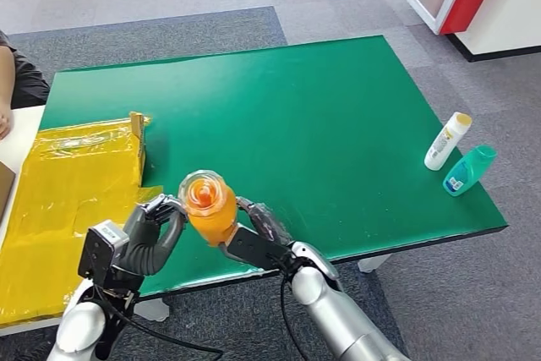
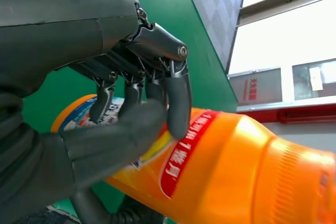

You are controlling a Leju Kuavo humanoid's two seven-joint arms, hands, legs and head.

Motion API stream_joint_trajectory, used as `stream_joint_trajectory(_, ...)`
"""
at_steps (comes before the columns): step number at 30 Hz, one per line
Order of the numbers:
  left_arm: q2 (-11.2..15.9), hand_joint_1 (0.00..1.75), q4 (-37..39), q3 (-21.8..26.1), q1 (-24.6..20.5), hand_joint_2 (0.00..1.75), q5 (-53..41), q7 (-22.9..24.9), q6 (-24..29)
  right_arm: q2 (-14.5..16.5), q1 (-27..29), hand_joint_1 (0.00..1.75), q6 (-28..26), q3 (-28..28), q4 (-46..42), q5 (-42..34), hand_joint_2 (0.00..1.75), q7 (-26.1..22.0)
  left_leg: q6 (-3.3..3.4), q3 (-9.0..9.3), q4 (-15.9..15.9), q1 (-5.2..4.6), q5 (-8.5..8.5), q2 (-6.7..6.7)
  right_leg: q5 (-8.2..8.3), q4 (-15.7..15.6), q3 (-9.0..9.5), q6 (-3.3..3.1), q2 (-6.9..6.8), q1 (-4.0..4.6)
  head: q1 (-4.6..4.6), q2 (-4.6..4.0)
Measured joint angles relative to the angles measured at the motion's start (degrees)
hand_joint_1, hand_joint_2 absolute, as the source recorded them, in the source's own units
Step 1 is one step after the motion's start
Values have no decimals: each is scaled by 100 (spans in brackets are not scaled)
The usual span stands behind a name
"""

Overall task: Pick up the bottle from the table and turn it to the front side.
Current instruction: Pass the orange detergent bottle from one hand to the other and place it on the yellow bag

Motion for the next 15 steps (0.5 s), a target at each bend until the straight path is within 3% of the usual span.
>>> stream_joint_trajectory(15,-171,0,-1,17,0,175,-305,133,173,1,64,175,8,-14,-116,91,175,48,0,0,0,0,0,0,0,0,0,0,0,0,1,0)
